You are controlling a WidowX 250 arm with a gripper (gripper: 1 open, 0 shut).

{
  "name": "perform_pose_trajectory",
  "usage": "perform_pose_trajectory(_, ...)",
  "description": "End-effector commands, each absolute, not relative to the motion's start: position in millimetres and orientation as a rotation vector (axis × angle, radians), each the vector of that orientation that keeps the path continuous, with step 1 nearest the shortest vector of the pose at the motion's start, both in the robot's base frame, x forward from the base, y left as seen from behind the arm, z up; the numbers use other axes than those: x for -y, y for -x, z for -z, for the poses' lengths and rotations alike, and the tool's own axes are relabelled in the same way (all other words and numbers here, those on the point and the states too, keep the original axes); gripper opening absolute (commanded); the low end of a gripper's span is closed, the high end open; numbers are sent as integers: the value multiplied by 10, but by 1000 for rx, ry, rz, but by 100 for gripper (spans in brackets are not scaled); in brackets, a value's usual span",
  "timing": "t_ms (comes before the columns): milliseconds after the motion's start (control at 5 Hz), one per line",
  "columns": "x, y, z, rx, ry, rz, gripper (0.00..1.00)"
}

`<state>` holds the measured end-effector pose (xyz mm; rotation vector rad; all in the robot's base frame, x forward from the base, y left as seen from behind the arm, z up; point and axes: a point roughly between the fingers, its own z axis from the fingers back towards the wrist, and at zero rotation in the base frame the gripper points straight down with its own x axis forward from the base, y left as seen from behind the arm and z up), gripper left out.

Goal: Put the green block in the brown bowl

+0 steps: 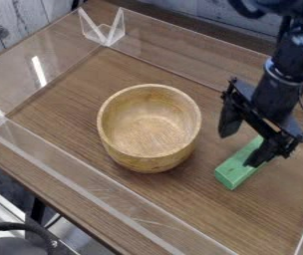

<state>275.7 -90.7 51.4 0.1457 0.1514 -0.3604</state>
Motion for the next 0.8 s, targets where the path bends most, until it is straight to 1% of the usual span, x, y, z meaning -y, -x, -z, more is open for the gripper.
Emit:
perform_pose_trajectory(0, 871, -2837, -582, -108, -136, 410, 100)
perform_pose_trajectory(200, 788, -2848, -544, -114, -128, 443, 100)
perform_pose_trajectory(600, 799, -2838, -363, -159, -67, 518, 100)
